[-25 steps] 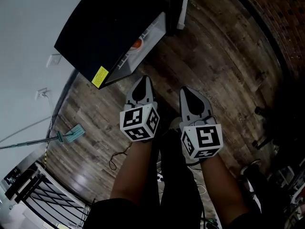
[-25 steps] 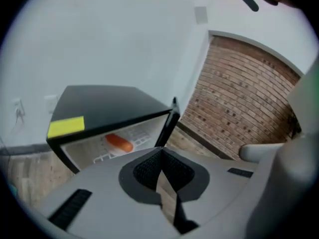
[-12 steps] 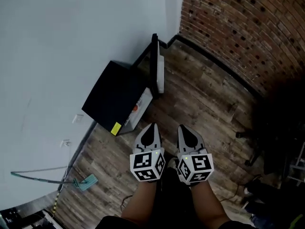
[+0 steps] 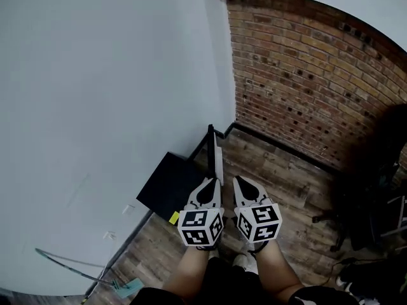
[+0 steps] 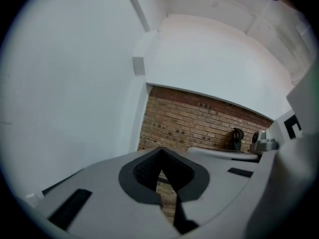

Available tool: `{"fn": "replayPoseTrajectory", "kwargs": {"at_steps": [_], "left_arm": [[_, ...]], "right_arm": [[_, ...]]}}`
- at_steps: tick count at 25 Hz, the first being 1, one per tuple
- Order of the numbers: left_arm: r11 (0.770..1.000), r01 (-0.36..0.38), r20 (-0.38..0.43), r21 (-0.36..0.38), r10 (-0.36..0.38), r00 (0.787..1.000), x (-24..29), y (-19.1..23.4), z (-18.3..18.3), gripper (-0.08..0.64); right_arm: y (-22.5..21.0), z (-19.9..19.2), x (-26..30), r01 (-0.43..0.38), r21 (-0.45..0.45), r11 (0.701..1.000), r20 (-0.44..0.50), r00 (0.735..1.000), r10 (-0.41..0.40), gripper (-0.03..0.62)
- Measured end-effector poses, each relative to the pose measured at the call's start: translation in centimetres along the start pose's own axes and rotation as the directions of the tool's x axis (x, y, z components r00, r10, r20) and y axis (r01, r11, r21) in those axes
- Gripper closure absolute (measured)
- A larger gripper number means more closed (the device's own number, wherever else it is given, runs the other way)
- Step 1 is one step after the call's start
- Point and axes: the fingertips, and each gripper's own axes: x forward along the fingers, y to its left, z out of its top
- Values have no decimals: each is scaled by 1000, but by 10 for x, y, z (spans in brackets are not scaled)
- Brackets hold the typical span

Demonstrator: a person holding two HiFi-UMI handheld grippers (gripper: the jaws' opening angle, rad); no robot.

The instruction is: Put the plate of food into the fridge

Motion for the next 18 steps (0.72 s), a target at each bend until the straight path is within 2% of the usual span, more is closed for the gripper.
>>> {"fn": "replayPoseTrajectory", "kwargs": {"at_steps": [4,8,18], "left_arm": [[999,13,54,35,-15,998,-25,-8,48,563],[999,25,104,35,-28,994,-48,-5,74,563],[997,47,133,69,-56,990,-57,-12,88,563]], "right_arm": [[26,48,-11,-18,-57,998,63,998,22,583],[48,72,-20,-19,-77,997,107,994,27,583],[50,75,-30,1,-77,997,120,993,9,583]]}}
